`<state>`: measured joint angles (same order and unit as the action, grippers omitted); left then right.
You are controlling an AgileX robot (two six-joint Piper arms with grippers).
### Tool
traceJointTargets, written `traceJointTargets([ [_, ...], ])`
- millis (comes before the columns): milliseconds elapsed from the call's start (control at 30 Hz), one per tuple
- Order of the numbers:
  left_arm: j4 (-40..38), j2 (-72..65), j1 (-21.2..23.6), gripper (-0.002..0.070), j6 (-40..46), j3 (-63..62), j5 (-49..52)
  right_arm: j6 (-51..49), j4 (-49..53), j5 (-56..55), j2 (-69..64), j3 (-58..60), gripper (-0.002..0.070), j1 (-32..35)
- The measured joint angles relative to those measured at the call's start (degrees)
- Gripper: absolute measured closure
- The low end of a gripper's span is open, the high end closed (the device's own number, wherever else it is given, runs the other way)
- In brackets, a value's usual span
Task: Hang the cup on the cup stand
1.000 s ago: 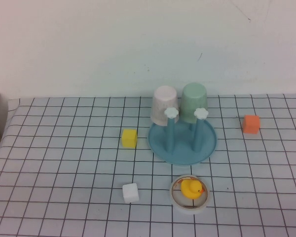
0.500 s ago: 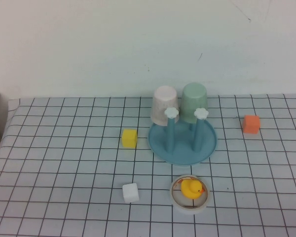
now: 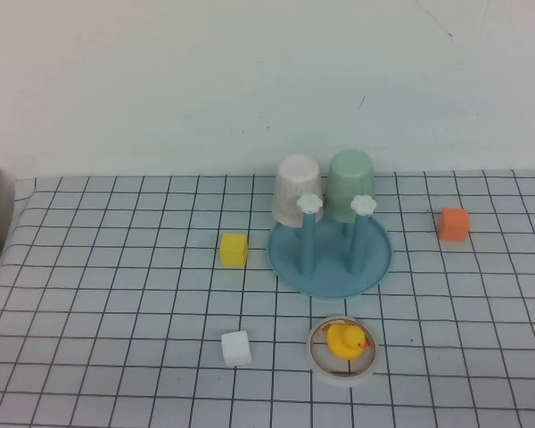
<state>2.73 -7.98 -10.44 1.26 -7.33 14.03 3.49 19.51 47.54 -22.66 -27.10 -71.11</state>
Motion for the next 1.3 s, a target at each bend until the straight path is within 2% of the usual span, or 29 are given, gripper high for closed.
traceJointTargets([
  [100,-4.42,2.62,2.89,0.0675,6.97,2.46,-5.5,0.0,0.0,0.0,0.0,0.0,0.0678,0.0],
  [300,-9.46,8.09,5.76,0.0675,8.78,8.35,-9.76,0.0,0.0,0.0,0.0,0.0,0.0678,0.0],
  [600,-10.47,8.73,6.88,0.0675,5.75,8.34,3.59,0.0,-0.31,0.0,0.0,0.0,0.0678,0.0],
  [1300,-10.02,8.73,6.88,0.0675,1.89,8.34,4.3,0.0,-0.36,0.0,0.0,0.0,0.0678,0.0],
])
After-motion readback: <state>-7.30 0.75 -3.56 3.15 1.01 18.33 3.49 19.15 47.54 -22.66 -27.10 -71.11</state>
